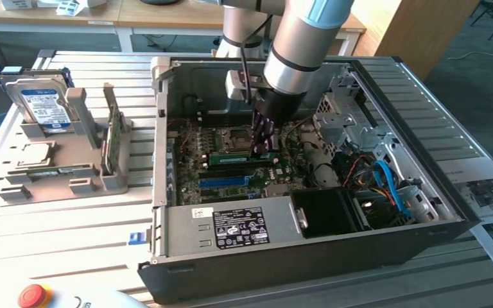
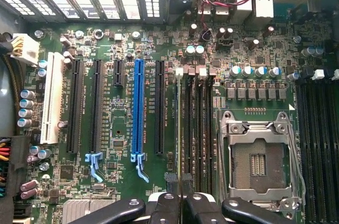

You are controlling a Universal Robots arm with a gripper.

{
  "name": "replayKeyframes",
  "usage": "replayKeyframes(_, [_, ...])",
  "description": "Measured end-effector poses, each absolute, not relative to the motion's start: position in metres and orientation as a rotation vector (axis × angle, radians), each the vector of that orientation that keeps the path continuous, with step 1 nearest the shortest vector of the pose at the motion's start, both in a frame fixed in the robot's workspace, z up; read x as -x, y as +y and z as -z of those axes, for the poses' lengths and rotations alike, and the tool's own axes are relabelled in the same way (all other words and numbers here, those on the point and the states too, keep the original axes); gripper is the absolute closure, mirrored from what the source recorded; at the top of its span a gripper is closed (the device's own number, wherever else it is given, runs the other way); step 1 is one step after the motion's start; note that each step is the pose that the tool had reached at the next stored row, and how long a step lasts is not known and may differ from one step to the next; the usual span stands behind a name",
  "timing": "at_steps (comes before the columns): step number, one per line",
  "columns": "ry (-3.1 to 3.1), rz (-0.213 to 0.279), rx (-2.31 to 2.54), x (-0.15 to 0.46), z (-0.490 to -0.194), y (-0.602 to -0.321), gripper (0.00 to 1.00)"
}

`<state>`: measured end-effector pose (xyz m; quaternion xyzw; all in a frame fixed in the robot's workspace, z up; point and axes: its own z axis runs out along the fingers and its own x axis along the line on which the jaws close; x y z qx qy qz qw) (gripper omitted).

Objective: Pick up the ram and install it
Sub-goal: 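Insert the ram into the slot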

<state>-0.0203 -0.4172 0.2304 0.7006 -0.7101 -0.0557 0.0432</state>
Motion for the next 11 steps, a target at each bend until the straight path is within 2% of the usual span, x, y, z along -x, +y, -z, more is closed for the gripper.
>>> replayKeyframes(11, [-2.172,0.170,-2.142,0.0204,-0.2300,-0.4161,0.88])
